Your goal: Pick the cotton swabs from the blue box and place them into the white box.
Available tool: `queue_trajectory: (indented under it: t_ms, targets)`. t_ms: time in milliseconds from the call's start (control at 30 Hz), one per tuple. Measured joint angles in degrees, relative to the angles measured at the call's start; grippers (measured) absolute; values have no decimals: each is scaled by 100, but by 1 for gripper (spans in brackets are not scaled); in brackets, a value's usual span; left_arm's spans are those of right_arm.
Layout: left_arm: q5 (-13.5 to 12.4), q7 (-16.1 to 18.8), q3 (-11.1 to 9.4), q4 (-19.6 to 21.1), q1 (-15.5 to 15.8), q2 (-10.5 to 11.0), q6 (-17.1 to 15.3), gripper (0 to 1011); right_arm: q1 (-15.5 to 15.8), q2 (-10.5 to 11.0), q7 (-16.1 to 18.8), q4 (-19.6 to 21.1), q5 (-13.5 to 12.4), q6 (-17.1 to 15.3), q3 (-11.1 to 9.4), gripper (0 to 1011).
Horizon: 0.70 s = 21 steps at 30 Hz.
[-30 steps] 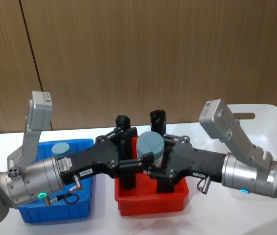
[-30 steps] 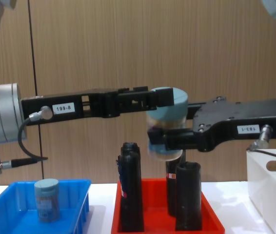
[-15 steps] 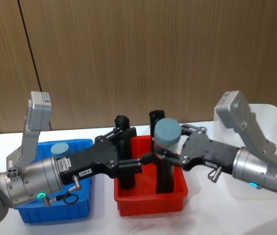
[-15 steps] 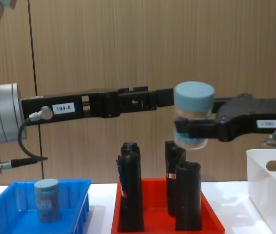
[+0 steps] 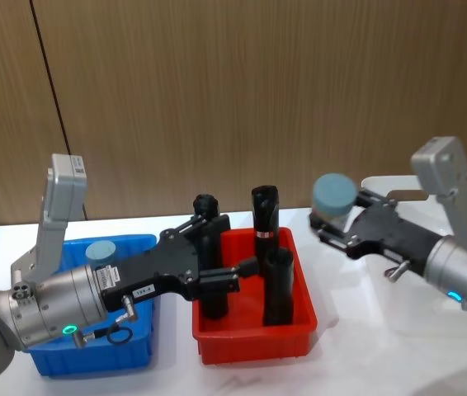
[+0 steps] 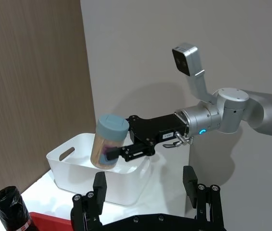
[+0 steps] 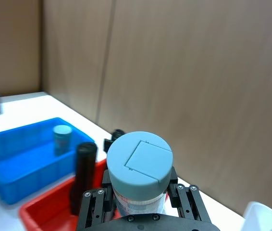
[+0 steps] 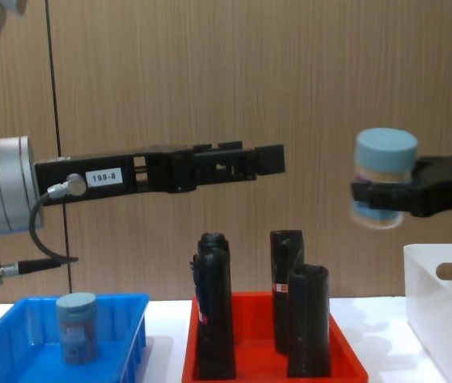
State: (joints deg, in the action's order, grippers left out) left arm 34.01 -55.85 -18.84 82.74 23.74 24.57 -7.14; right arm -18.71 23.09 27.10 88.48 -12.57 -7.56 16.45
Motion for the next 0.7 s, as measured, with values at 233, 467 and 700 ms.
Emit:
queue_trajectory:
  t_ms: [233,467,700]
  targets:
    - [0,0,0,0,0,0,0,1004,-31,47,-512,-246,-152,6,-139,639]
    - [0,0,0,0,0,0,0,1004,-124,58,-916,-553,-227,-9,-248,639]
    - [0,1,0,0,0,0,0,1004,-335,25,-1324,-1082,-249,-60,-353,639]
